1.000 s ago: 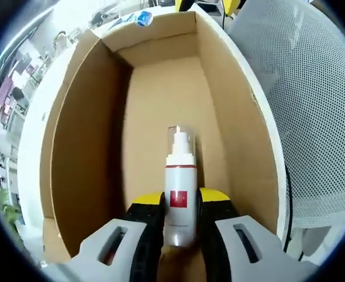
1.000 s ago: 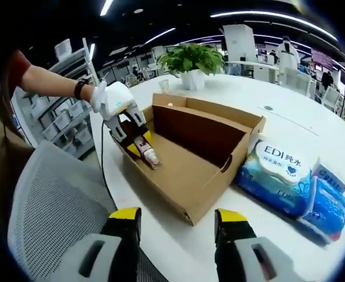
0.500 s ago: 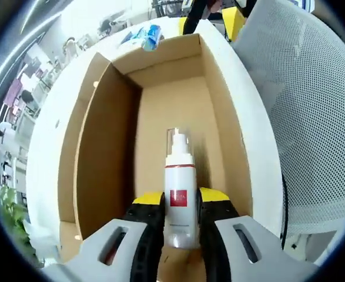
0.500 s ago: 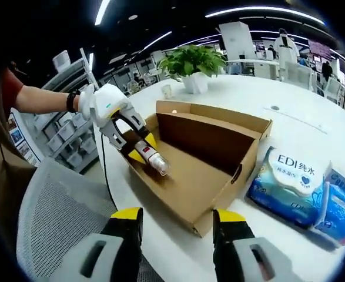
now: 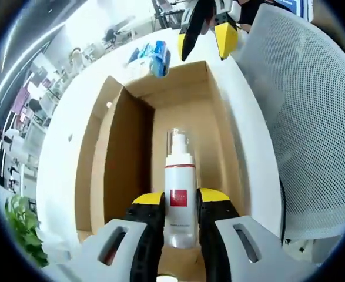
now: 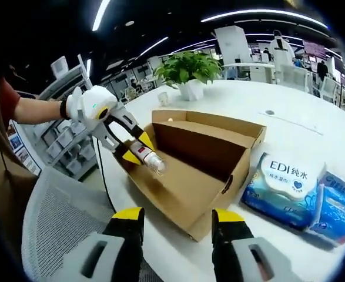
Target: Operate the shoe box by opening the lid, removing the specified soft item, and placing it in the target area until the item is outside and the box remains undamaged.
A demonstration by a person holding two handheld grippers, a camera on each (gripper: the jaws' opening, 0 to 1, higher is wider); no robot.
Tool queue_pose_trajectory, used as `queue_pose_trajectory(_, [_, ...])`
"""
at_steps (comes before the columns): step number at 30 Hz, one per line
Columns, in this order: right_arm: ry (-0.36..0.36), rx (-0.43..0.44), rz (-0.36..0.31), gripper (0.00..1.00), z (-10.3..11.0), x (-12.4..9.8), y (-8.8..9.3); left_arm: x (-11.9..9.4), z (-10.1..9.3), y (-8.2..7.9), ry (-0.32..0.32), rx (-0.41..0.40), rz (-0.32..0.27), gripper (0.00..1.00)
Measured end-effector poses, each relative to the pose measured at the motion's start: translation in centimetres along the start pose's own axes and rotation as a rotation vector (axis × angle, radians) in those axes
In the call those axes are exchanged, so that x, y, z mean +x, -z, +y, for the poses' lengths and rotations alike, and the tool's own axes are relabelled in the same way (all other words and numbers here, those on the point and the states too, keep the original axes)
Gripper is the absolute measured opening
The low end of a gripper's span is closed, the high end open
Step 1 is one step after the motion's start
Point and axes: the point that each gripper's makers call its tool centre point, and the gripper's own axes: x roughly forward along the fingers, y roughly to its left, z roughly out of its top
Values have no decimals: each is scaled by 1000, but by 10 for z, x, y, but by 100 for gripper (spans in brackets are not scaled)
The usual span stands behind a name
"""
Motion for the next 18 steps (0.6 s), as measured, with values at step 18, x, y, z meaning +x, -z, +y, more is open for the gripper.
queue_pose_trajectory(18, [-134, 250, -92, 51, 15, 17, -30, -1, -7, -63, -8, 68, -85, 20])
